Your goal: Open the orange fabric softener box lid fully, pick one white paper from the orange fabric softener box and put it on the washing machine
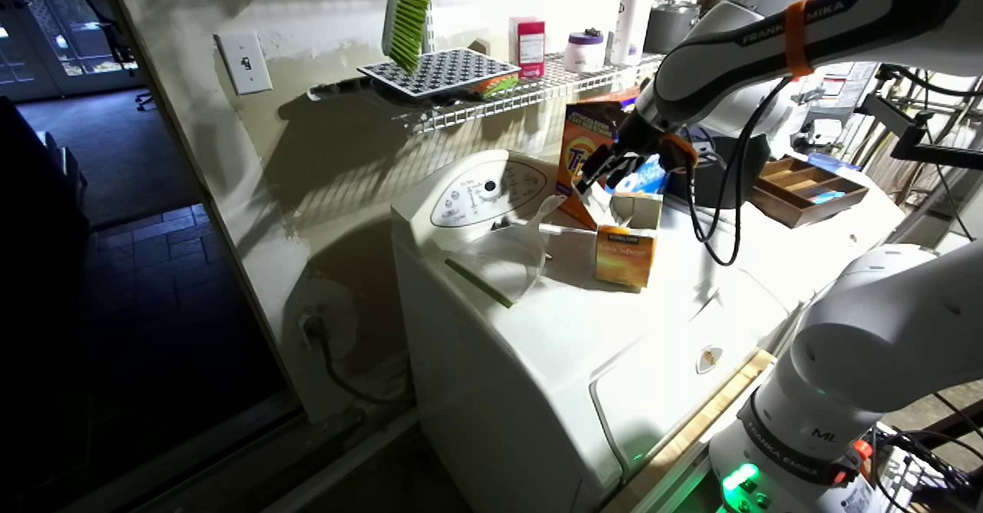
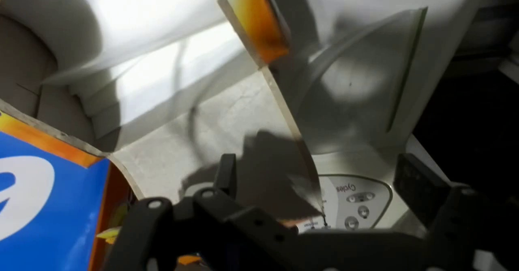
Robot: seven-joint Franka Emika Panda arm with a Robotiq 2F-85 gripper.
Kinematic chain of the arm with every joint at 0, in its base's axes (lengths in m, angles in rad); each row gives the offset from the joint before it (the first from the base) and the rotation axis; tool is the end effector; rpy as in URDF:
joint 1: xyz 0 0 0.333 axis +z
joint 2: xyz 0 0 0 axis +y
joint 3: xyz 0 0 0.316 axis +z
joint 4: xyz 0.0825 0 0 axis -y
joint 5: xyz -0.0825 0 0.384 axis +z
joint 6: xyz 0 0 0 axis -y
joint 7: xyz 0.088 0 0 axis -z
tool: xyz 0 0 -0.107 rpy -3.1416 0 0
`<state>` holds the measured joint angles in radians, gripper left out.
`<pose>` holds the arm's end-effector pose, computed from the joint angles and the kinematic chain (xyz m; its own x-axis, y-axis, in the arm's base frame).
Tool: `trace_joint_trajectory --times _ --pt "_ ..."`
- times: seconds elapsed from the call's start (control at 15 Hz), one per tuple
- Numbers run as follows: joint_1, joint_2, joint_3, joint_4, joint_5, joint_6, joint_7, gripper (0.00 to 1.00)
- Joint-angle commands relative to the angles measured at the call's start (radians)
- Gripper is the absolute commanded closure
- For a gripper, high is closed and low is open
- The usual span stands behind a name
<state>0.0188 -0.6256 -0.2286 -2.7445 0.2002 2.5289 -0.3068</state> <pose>0.3692 -0.0789 0.4386 0.9043 -0.0661 0.4218 0.0110 -0.9840 -0.1779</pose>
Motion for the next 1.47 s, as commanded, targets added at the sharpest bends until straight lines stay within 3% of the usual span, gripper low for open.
trace_joint_trajectory --times 0.0,0.27,0.73,1.4 --pt "0.073 -0.018 -0.032 0.001 0.096 0.11 -0.001 0.0" --pt "0.139 0.001 -0.055 0.001 0.136 0.224 -0.005 0.0" --pt "0.2 0.09 -0.085 0.031 0.118 0.21 -0.023 0.0" --pt "0.097 0.286 0.001 0.096 -0.075 0.217 -0.049 0.0"
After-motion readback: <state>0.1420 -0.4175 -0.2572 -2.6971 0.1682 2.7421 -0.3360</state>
